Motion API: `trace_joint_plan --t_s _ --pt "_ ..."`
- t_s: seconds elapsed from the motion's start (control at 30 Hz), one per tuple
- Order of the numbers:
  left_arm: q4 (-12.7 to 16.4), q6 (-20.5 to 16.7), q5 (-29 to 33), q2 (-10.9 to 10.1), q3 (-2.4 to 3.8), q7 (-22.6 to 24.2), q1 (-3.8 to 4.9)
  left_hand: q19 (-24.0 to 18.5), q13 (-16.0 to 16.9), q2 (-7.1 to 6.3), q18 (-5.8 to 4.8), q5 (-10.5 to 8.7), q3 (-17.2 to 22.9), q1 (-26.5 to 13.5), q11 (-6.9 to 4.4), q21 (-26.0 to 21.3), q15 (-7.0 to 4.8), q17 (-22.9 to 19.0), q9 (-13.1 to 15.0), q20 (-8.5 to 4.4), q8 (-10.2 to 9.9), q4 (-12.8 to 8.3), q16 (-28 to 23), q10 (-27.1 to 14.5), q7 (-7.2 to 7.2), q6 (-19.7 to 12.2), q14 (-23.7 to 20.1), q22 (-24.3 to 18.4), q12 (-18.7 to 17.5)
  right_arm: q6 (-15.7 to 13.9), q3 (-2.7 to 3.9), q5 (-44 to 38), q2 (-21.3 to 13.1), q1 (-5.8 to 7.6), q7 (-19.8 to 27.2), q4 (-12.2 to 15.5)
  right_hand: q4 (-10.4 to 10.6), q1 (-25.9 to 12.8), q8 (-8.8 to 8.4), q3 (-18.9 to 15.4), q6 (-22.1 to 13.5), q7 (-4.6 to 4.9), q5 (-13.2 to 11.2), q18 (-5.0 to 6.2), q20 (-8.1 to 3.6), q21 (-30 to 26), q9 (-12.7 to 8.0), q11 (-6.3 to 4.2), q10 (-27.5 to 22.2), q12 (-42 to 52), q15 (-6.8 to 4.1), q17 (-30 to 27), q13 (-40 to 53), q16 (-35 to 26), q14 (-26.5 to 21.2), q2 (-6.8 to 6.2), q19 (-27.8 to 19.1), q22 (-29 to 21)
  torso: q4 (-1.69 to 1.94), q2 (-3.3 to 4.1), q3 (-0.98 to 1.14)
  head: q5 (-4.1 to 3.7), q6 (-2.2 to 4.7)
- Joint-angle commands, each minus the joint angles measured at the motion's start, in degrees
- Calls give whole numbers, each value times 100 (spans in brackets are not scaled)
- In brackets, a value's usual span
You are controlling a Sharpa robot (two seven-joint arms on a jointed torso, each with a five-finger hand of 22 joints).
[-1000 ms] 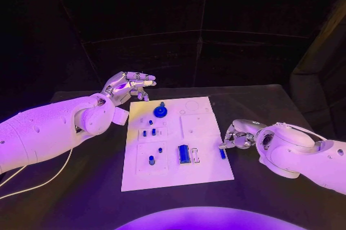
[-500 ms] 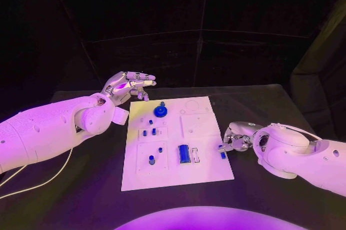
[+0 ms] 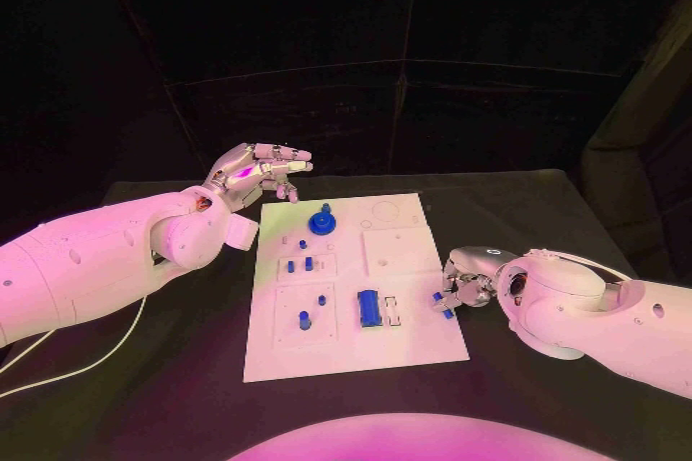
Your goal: Assemble the parts on the task board
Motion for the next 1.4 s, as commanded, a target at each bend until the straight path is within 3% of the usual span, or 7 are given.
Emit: trace_joint_plan --t_s 0.03,0.3,0.5,0.57,0.63,0.8,1.4 --pt "11 74 24 -6 4 5 7 34 6 40 115 14 -35 -6 6 -31 15 -4 8 25 31 -11 26 -28 2 -46 -44 -5 34 219 -16 -252 55 -38 -28 -30 -67 103 -56 14 -19 -8 36 5 -8 -26 -3 -36 -22 -60 -27 -17 -21 -28 230 -10 -25 266 -2 -1 -1 9 -5" --pt "23 72 24 -23 4 2 7 34 6 40 115 14 -35 -6 6 -31 15 -4 8 25 31 -11 26 -28 2 -46 -44 -5 34 369 -16 -588 179 -90 -90 -58 -272 385 -139 104 -84 19 -53 11 -2 -53 31 -21 -77 -170 -16 -60 -85 -68 220 9 -47 237 2 -2 -1 16 -7" --pt "32 72 24 -33 4 -2 8 34 6 40 115 14 -35 -6 6 -31 15 -4 8 25 31 -11 26 -28 2 -46 -44 -5 34 438 -16 -721 228 -102 -139 -53 -359 513 -226 191 -127 43 125 19 8 -79 29 -5 -126 -270 -3 -103 -147 -106 210 45 -69 206 -4 -3 -1 18 -7" --pt "33 73 24 -34 4 -6 8 34 6 40 115 14 -35 -6 6 -31 15 -4 8 25 31 -11 26 -28 2 -46 -44 -5 34 407 -16 -749 252 -104 -166 -52 -377 545 -268 229 -122 51 358 20 11 -83 26 -3 -141 -300 0 -104 -164 -113 210 57 -69 205 -5 -4 0 16 -7" --pt "33 75 24 -32 4 -8 8 34 6 40 115 14 -35 -6 6 -31 15 -4 8 25 31 -11 26 -28 2 -46 -44 -5 34 299 -16 -727 266 -105 -182 -42 -418 649 -292 327 -86 29 626 16 7 -72 26 -22 -135 -285 -14 -82 -149 -104 216 130 -54 224 0 -5 1 22 -5" --pt "32 79 24 -26 4 -11 8 34 6 40 115 14 -35 -6 6 -31 15 -4 8 25 31 -11 26 -28 2 -46 -44 -5 34 -57 -14 -431 238 -105 -180 58 -424 747 -335 539 -30 1 805 -4 -16 -20 23 -48 -84 -178 -35 15 -65 -45 241 227 9 305 9 -9 0 26 1" --pt "48 76 24 -31 4 -16 8 34 6 40 115 14 -35 -6 6 -31 15 -4 8 25 31 -11 26 -28 2 -46 -44 -5 34 -1224 -10 314 173 -100 81 438 -80 478 -496 1099 154 -50 1207 -51 -51 114 30 -86 108 109 -70 264 161 115 293 -72 154 507 -2 2 -2 70 5"
